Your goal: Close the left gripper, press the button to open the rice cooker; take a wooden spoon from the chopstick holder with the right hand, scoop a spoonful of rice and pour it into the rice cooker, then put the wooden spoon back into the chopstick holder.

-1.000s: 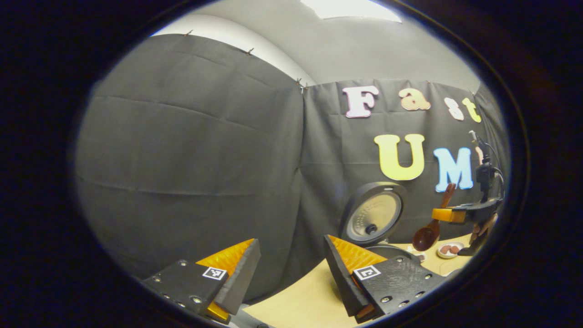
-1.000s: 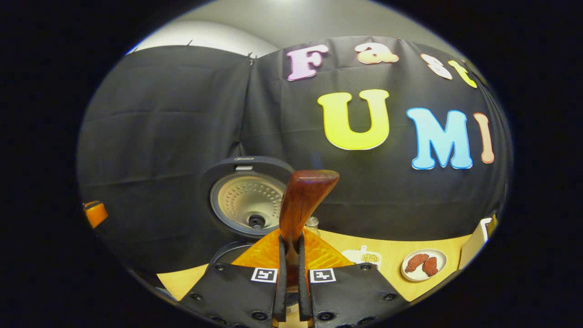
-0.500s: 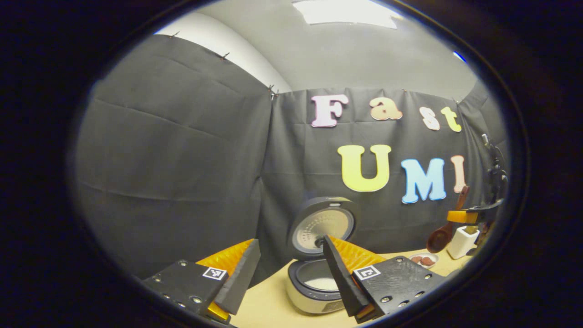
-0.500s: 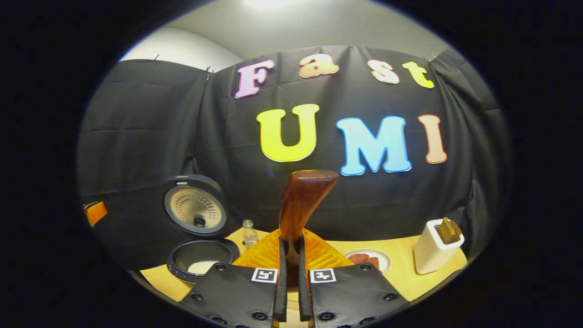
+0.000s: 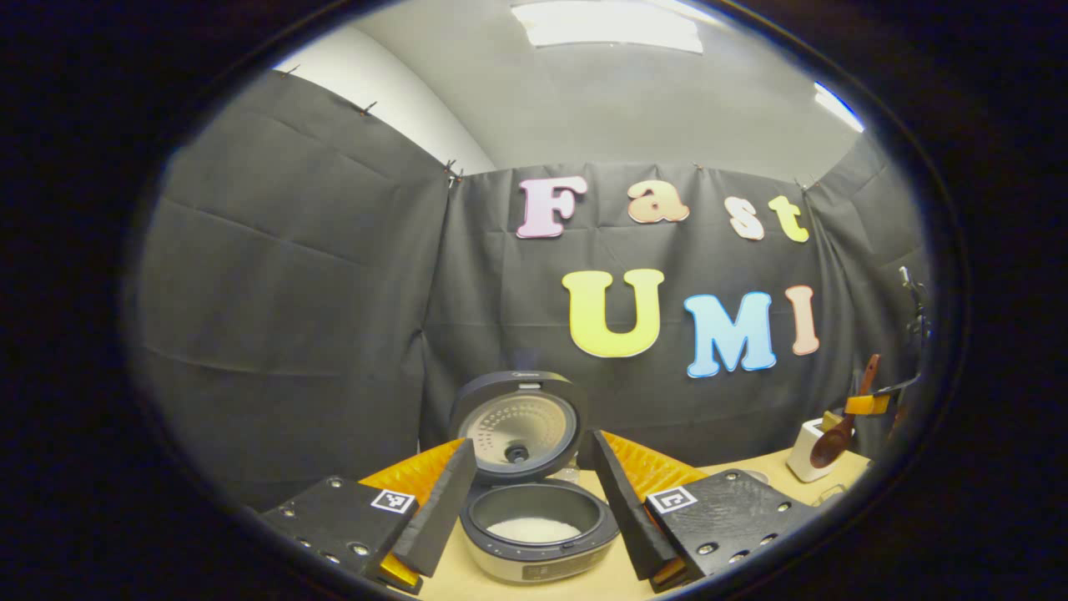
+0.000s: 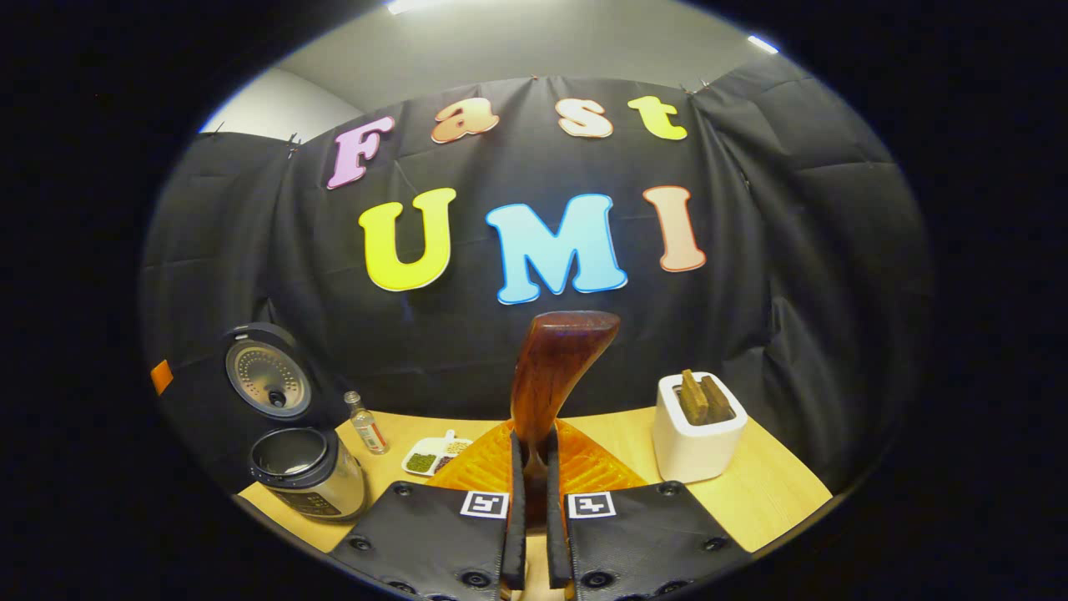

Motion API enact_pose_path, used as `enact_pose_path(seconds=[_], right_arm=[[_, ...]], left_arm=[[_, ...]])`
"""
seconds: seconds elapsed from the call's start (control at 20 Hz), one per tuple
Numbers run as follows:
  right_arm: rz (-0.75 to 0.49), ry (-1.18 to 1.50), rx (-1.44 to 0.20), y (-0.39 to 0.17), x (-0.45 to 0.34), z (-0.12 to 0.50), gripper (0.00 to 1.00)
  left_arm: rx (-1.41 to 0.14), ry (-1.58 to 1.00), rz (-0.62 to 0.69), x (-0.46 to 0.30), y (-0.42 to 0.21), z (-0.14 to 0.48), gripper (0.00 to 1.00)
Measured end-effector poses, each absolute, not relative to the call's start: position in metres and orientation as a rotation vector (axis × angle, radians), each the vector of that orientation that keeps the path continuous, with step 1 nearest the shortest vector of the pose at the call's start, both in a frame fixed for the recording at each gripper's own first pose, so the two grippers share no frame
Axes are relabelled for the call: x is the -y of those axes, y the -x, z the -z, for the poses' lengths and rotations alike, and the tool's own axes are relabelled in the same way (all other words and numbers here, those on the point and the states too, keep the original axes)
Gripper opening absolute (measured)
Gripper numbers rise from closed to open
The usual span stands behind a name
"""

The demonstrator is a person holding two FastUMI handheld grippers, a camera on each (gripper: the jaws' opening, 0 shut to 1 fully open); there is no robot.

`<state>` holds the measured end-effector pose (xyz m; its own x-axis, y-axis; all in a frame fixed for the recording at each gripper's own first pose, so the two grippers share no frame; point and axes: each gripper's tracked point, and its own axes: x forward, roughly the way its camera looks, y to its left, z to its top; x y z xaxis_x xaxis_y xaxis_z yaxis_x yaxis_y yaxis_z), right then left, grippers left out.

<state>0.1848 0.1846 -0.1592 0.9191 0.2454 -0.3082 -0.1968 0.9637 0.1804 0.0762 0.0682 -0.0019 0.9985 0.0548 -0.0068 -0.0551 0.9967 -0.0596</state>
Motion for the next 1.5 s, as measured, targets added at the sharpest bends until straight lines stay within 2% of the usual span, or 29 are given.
enact_pose_path(seconds=[0.05, 0.1, 0.55, 0.65, 1.05, 1.5], right_arm=[[-0.21, -0.153, -0.341, -0.183, -0.172, 0.163, 0.08], [-0.192, -0.158, -0.349, -0.182, -0.162, 0.168, 0.12], [-0.079, -0.219, -0.444, -0.159, -0.099, 0.218, 0.12], [-0.066, -0.232, -0.468, -0.151, -0.094, 0.229, 0.12], [-0.044, -0.285, -0.558, -0.129, -0.088, 0.275, 0.12], [-0.017, -0.374, -0.675, -0.114, -0.095, 0.32, 0.12]], left_arm=[[-0.001, 0.057, -0.045, -0.06, -0.078, -0.002, 0.83], [0.002, 0.053, -0.035, -0.053, -0.079, -0.005, 0.83], [0.001, 0.03, 0.027, -0.005, -0.083, -0.012, 0.85], [-0.001, 0.025, 0.032, -0.002, -0.082, -0.013, 0.83], [-0.009, 0.019, 0.032, 0.001, -0.083, -0.011, 0.85], [-0.02, 0.015, -0.008, -0.025, -0.073, -0.008, 0.83]])
